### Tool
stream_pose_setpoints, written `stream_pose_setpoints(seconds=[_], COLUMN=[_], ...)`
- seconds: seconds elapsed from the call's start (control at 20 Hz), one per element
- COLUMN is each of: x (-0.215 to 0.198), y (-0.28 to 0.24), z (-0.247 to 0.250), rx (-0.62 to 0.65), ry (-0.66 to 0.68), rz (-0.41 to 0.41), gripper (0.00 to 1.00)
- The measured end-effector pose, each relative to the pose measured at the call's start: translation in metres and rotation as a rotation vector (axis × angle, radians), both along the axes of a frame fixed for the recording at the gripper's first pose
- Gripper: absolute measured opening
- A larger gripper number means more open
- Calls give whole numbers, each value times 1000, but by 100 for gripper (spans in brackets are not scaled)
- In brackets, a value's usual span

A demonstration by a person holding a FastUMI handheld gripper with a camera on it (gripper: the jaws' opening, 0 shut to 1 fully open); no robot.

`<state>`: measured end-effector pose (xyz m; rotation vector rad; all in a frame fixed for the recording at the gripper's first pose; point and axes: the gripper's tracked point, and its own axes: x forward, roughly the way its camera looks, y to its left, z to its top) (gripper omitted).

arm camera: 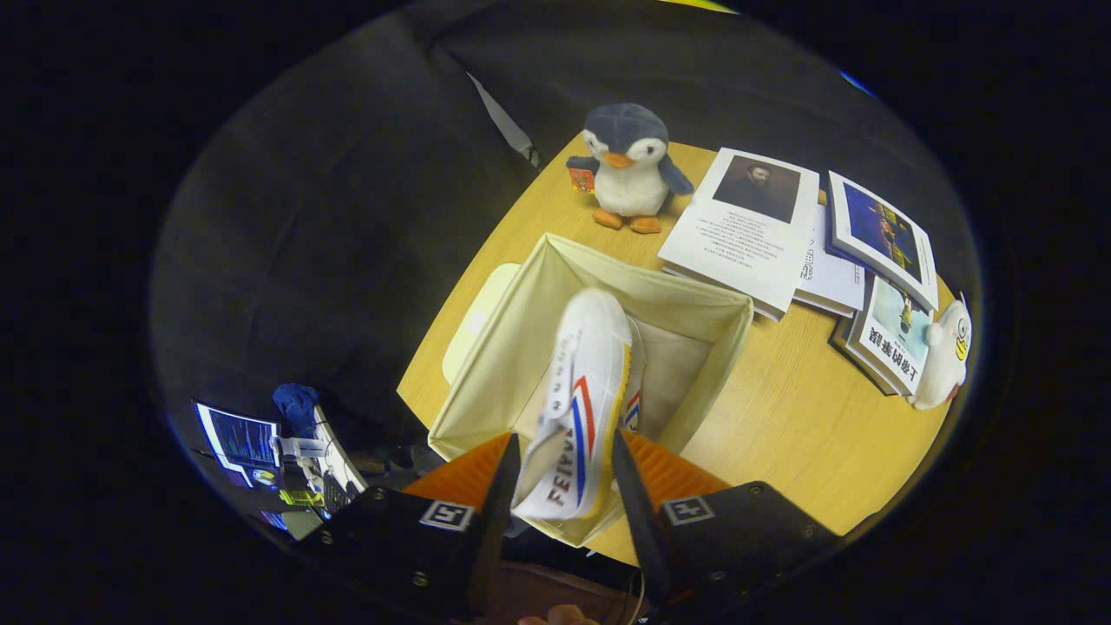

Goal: Open the storage box then place both shoes into the box .Put the left shoe in first, then the right shoe, with the right side of both shoes facing outward in a uniform manner.

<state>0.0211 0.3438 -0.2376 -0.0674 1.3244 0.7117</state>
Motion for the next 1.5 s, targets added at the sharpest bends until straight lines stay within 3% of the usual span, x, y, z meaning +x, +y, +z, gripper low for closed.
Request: stream_pose_setpoints(seconds=[0.1,0.25,0.3,0.45,0.55,0.75,1.15,1.5], x=[7,14,16,19,21,42,46,17], y=[-10,-30,-38,-68,-90,-140,-231,-294], z=[9,24,30,44,58,92,236,291], rx=[12,37,45,70,87,112,168,181], ry=[-35,-74,-91,-147,-196,-402,-1035,-1230], rz=[-24,-74,-90,-144,-195,-311,-494,-653], gripper=[84,85,91,92,98,98,98,98])
